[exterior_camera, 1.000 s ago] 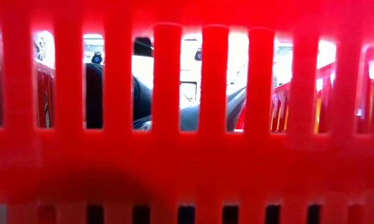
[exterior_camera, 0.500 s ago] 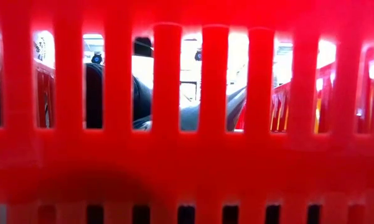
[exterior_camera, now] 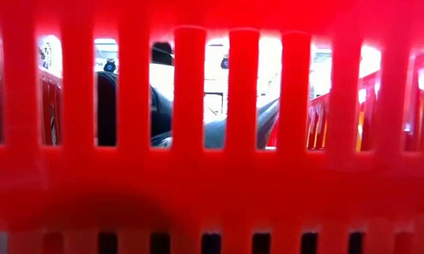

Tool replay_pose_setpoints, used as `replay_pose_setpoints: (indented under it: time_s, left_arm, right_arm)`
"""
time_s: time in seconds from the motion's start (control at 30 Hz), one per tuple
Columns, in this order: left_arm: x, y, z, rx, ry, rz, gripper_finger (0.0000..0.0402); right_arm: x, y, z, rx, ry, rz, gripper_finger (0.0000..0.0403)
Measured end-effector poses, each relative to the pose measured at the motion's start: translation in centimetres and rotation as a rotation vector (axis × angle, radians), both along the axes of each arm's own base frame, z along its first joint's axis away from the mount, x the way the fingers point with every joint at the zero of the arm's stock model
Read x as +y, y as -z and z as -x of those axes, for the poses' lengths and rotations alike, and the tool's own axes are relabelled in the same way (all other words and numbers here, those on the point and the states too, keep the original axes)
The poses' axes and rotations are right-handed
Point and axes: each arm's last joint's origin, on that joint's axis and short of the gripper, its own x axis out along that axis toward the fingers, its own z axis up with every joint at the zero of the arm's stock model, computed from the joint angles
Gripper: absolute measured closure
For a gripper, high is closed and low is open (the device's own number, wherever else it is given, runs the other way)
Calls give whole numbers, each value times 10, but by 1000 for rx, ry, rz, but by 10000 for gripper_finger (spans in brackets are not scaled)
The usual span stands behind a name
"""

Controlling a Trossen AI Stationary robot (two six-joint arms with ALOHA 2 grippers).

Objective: Pick & Place Travel size toiletries
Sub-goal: Put the green shampoo into the green bin

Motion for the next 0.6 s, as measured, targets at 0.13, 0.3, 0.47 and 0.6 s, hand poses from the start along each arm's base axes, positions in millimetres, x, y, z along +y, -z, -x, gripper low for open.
replay_pose_setpoints:
  time_s: [0.13,0.3,0.47,0.6]
  left_arm:
    - [0,0,0,0,-1,0,204]
    - [0,0,0,0,-1,0,204]
    - [0,0,0,-2,-2,-1,204]
    - [0,4,-4,7,-4,-2,204]
  right_arm:
    - [-8,-11,2,-80,36,88,401]
    - [-18,-29,9,-185,57,188,401]
    - [-32,-42,12,-236,91,238,401]
    - [-42,-48,11,-255,115,268,401]
